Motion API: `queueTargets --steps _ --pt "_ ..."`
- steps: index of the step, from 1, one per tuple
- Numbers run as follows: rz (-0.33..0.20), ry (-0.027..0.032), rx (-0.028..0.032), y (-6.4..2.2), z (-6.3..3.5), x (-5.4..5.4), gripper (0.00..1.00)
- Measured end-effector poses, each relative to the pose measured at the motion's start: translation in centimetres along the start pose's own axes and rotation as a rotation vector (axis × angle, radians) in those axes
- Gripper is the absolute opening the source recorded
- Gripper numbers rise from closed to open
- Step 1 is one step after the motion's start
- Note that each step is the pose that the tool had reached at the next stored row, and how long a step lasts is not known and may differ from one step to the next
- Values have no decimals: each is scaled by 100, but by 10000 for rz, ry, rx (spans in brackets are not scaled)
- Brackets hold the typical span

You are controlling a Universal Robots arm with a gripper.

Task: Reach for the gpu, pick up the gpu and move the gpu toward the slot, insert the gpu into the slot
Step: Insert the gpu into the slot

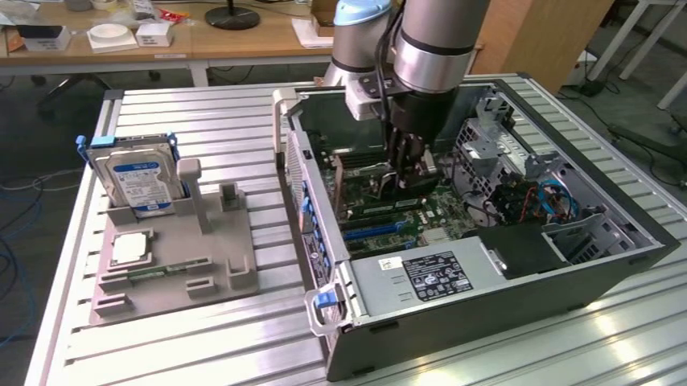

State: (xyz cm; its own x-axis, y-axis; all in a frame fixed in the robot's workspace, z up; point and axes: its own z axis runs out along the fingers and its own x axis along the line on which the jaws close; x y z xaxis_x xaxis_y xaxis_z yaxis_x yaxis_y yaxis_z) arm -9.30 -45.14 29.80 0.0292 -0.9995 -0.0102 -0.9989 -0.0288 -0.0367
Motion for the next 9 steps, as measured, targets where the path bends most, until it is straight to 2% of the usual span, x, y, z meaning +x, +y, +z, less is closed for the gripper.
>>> queueTargets --steps 9 --pt "1 0 2 9 66 18 27"
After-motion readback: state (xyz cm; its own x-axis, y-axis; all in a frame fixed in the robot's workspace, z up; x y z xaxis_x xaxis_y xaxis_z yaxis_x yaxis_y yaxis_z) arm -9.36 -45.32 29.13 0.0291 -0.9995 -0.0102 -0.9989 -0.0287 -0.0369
